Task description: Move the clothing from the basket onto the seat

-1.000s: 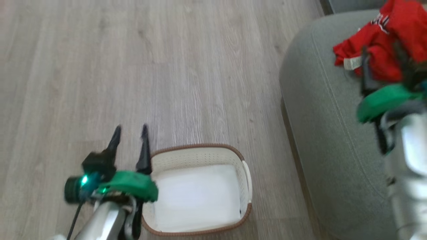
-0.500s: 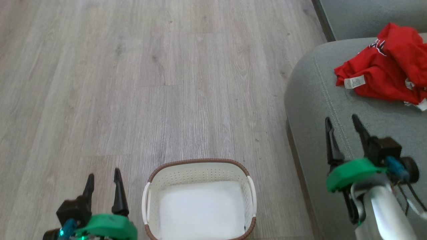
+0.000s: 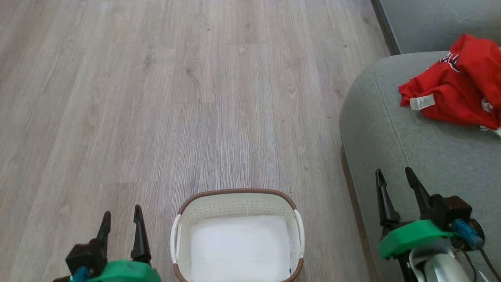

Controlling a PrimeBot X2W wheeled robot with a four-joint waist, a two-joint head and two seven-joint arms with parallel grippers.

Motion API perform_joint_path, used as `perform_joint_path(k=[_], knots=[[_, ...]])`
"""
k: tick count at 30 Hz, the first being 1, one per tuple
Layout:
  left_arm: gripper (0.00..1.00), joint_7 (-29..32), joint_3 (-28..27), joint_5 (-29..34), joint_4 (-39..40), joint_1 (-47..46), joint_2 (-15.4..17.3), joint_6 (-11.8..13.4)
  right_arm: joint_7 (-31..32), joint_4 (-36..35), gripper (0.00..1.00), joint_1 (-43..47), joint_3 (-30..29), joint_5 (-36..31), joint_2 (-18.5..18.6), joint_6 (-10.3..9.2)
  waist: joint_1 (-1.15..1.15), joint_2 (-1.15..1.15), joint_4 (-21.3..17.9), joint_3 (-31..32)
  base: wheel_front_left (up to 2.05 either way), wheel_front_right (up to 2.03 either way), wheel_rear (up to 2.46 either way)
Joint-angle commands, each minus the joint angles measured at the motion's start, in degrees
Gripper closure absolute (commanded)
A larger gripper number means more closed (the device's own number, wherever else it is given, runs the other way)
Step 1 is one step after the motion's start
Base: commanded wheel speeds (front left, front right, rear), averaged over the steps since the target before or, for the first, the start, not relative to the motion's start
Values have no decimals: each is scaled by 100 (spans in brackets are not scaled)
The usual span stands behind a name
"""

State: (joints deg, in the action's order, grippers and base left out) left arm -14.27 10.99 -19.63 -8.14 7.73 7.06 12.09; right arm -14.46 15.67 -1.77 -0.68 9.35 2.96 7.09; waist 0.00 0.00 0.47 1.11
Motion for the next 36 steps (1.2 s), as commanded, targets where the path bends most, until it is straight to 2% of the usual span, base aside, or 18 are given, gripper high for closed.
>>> perform_joint_path(k=[1, 10, 26, 27, 32, 36], knots=[[0, -73, -233, 52, 143, -160, 5, -22, -53, -221, 0, -142, 157, 50, -7, 40, 0, 0, 2, 0, 0, 0, 0], [0, -73, -342, 186, 13, -162, -101, -180, -53, -221, 0, -69, 174, 40, -8, 40, 0, 0, -4, 8, 0, 0, 0], [0, -73, -431, 370, -152, -148, -206, -293, -53, -96, 0, -20, 160, 37, -8, 40, 0, 0, -21, 84, 0, 0, 0], [100, 0, -229, 331, -317, 0, -199, -263, 0, 64, 100, 36, 30, 28, -1, 0, 0, 0, -21, 85, 0, 0, 0], [100, 17, -210, 312, -637, 78, -230, -276, 7, 395, 100, 143, 41, 38, -3, -8, 0, 0, -22, 87, 0, 0, 0], [100, 86, -263, 71, -641, 28, -236, -330, 83, 391, 100, 112, 11, 300, -3, -6, 0, 0, -23, 80, 0, 0, 0]])
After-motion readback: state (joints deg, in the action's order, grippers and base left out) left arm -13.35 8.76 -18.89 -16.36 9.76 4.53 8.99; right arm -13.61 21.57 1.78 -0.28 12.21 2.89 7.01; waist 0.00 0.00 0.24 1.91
